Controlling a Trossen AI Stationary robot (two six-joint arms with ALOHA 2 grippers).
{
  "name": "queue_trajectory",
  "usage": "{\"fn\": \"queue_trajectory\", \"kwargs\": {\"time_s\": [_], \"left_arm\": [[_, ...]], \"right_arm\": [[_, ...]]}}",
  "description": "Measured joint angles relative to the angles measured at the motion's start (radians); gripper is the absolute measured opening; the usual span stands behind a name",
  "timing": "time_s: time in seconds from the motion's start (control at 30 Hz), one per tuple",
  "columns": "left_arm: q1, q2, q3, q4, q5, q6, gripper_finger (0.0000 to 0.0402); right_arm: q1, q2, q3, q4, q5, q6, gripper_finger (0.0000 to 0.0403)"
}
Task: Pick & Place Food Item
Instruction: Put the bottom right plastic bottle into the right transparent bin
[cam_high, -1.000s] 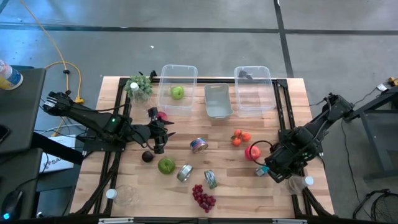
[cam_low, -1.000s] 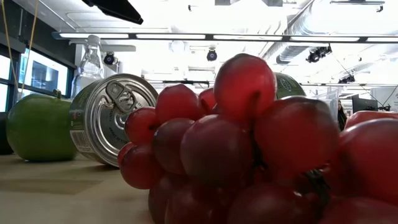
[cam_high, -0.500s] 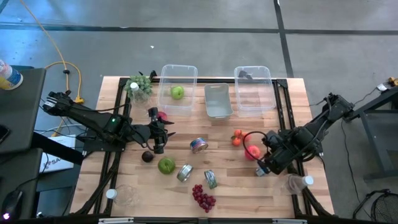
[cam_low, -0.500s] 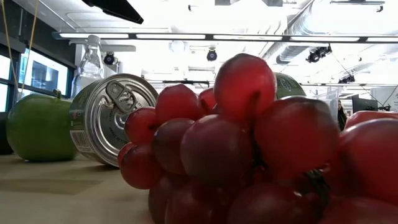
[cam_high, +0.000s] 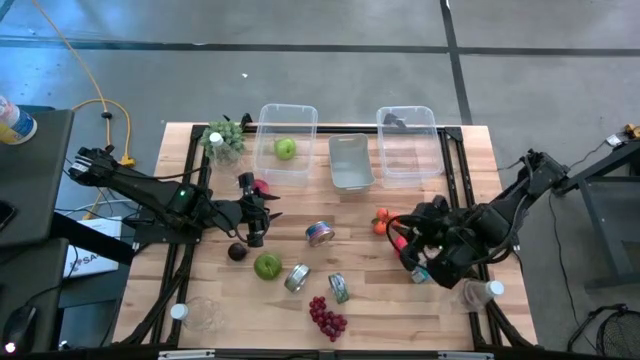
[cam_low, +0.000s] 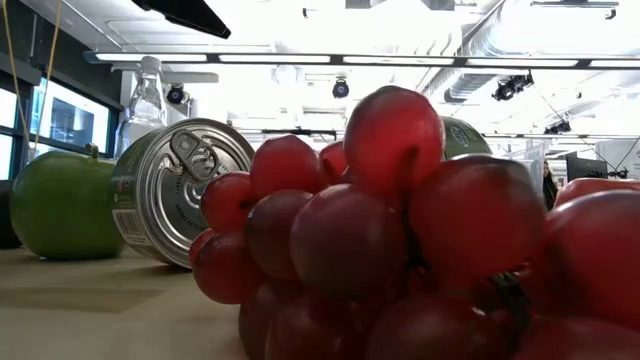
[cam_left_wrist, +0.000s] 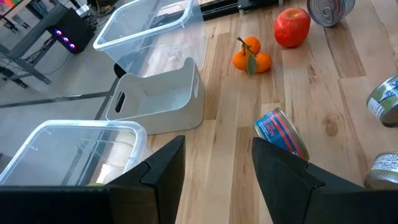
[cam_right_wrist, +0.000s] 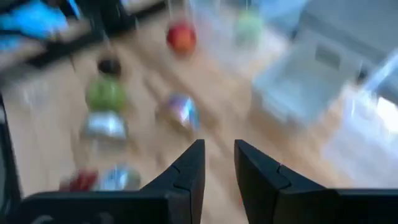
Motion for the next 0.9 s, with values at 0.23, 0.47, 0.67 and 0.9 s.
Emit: {"fn": "queue_trajectory", "kwargs": {"time_s": [0.23, 0.47, 0.67, 0.9], "left_arm": [[0.000, 0.000, 0.000, 0.000, 0.000, 0.000, 0.0177], [0.000, 0.000, 0.000, 0.000, 0.000, 0.000, 0.0177], [0.000, 0.000, 0.000, 0.000, 0.000, 0.000, 0.0177], [0.000, 0.000, 0.000, 0.000, 0.000, 0.000, 0.0177]], "right_arm": [[-0.016, 0.045, 0.000, 0.266, 0.388, -0.212, 0.0079], [-0.063, 0.097, 0.000, 0.384, 0.476, -0.416, 0.0079], [-0.081, 0.112, 0.000, 0.457, 0.450, -0.449, 0.0079], [-0.065, 0.112, 0.000, 0.502, 0.434, -0.482, 0.0080]]}}
